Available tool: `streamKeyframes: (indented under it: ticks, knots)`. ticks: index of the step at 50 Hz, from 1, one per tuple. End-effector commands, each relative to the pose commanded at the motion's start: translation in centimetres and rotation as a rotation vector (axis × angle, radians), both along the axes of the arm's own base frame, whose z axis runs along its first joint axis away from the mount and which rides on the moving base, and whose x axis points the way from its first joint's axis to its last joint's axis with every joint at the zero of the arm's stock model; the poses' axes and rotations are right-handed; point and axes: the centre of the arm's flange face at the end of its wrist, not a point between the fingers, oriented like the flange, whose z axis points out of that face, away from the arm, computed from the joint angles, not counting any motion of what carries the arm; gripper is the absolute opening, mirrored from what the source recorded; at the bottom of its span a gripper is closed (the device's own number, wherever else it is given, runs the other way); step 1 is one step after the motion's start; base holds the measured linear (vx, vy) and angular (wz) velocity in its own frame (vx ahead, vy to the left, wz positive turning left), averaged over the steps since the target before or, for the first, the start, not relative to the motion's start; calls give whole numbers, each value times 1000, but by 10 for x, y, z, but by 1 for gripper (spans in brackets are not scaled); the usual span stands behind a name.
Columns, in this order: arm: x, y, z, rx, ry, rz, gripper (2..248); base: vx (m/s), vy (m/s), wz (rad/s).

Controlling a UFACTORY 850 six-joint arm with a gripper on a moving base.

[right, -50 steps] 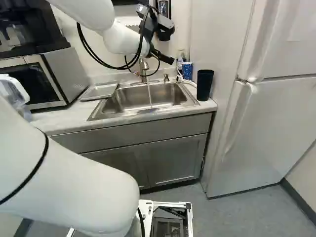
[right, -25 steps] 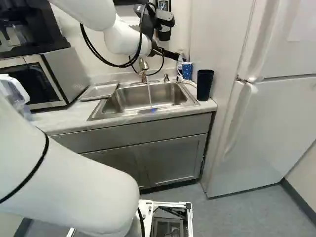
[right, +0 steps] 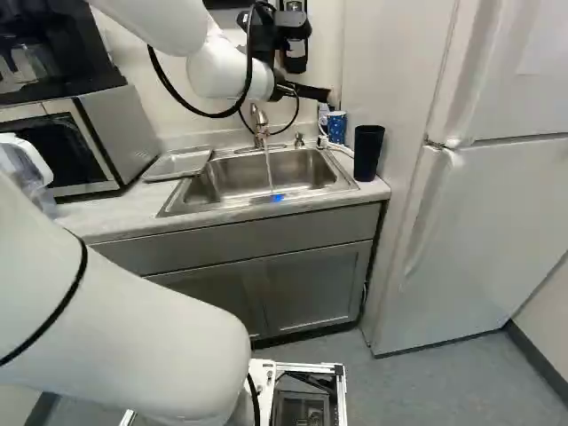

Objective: Rinse the cup and place it in the tray

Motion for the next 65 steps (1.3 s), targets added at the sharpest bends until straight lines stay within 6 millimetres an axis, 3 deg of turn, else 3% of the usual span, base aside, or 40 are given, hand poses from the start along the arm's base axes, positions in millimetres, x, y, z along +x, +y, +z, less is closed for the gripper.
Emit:
streamKeyframes:
  ticks: [27, 65]
  knots:
    - [-5, -6, -1, 89, -47, -114, 247, 0, 0, 0]
    - [-10, -17, -36, 95, -56, -307, 247, 0, 0, 0]
